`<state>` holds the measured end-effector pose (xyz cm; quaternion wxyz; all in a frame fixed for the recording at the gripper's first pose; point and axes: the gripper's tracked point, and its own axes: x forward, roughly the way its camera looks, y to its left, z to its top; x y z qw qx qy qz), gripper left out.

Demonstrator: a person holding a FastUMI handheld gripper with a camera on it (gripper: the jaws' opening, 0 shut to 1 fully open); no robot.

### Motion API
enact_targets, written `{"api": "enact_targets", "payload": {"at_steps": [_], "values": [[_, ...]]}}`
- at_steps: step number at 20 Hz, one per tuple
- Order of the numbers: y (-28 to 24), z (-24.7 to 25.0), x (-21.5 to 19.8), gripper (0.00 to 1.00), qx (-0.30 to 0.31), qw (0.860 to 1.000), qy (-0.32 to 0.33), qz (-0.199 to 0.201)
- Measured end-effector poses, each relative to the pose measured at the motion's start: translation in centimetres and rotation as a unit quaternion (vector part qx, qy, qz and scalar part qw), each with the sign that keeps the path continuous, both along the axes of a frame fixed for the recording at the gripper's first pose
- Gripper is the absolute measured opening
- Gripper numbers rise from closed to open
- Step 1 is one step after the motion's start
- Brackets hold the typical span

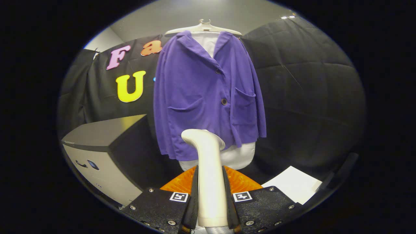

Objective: Iron the clothes twice with a garment steamer, once on the left side and once on the right side.

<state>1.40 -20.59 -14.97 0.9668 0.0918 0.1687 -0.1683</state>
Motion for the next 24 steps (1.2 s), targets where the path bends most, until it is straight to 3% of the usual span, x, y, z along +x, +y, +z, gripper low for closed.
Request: {"api": "enact_targets", "payload": {"at_steps": [6, 10, 15, 18, 24], "values": [[10.4, 9.4, -3.6, 0.35, -0.032, 0.996, -0.062, 0.049], [16.1, 13.1, -5.6, 0.35, -0.051, 0.993, -0.078, 0.072], [20.2, 14.5, -7.4, 0.35, -0.074, 0.993, -0.051, 0.080], [22.5, 14.7, -8.0, 0.35, -0.055, 0.994, -0.051, 0.082], [23.5, 14.8, -8.1, 0.35, -0.064, 0.994, -0.042, 0.075]]}}
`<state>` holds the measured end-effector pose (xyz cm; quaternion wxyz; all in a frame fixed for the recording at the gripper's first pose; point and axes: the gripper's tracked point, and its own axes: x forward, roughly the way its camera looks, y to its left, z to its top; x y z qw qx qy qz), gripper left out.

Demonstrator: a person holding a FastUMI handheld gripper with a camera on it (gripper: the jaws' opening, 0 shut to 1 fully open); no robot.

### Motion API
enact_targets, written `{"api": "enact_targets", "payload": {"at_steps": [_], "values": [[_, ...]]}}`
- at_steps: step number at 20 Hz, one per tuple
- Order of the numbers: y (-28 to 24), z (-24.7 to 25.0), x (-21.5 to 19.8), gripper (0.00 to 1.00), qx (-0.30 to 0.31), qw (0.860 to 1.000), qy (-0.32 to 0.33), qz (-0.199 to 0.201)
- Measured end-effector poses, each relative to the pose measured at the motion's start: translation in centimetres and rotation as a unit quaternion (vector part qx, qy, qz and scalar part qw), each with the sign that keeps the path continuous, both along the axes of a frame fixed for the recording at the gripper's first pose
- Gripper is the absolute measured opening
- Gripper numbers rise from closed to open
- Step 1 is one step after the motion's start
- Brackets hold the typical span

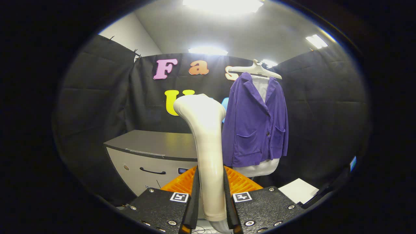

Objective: Iron the clothes twice with a garment steamer, once on the left side and once on the right side.

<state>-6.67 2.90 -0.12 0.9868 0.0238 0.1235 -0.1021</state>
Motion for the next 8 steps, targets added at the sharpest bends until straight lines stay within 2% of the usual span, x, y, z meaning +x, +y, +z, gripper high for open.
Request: {"api": "enact_targets", "payload": {"at_steps": [8], "values": [[1.01, 0.59, 0.95, 0.35, 0.029, 0.999, -0.020, 0.014]]}}
